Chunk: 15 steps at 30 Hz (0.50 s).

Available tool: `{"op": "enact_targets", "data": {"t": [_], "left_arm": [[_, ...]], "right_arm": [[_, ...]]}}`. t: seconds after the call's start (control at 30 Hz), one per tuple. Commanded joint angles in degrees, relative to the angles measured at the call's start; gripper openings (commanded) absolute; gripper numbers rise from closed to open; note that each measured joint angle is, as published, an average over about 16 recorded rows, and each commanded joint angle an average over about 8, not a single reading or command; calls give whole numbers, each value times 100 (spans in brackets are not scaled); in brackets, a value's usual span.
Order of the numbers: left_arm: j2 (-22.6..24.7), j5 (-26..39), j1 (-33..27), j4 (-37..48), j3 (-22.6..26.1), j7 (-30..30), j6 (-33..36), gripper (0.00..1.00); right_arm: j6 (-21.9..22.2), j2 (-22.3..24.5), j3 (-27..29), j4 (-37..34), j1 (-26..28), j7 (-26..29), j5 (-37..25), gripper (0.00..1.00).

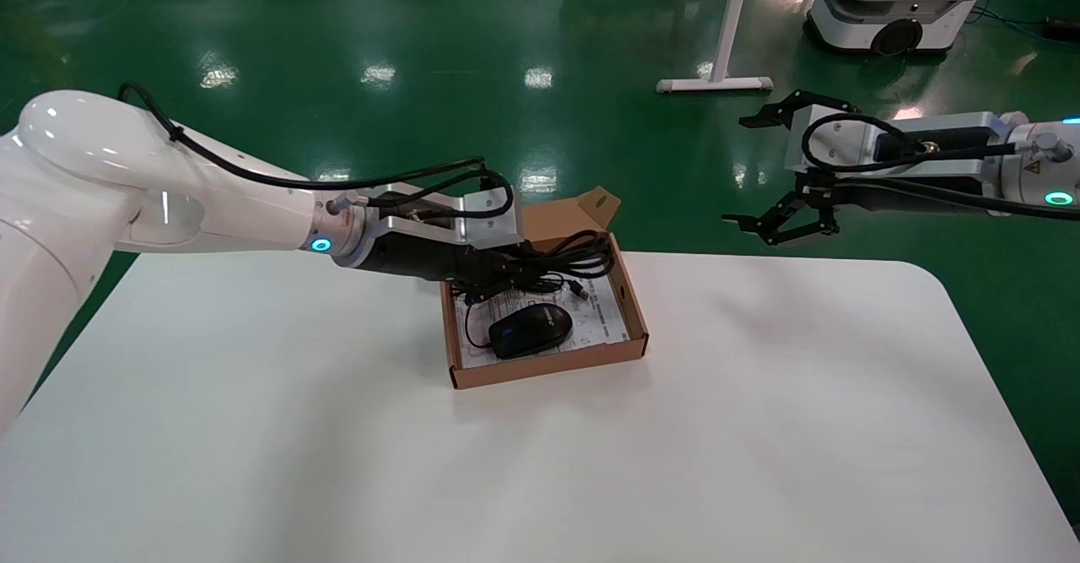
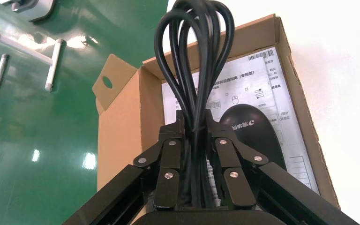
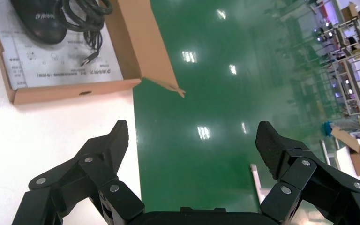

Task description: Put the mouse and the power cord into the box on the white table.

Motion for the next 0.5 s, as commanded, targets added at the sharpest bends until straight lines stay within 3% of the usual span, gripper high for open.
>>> {"op": "enact_targets", "data": {"t": [0.03,0.27,0.5], "left_arm": [[13,-1,3,18,11,5,-2,100],[-134,-127,130,-199,-105,-108,70,100],[-580,-521,551,-880,-479,-469,289,100]], "right_arm": [[-13,11,46,-5,-23,21,76,100],[-68,80,126,178,-169,177,208,100],[-231,304,373,765,-594,668,601,100]]}}
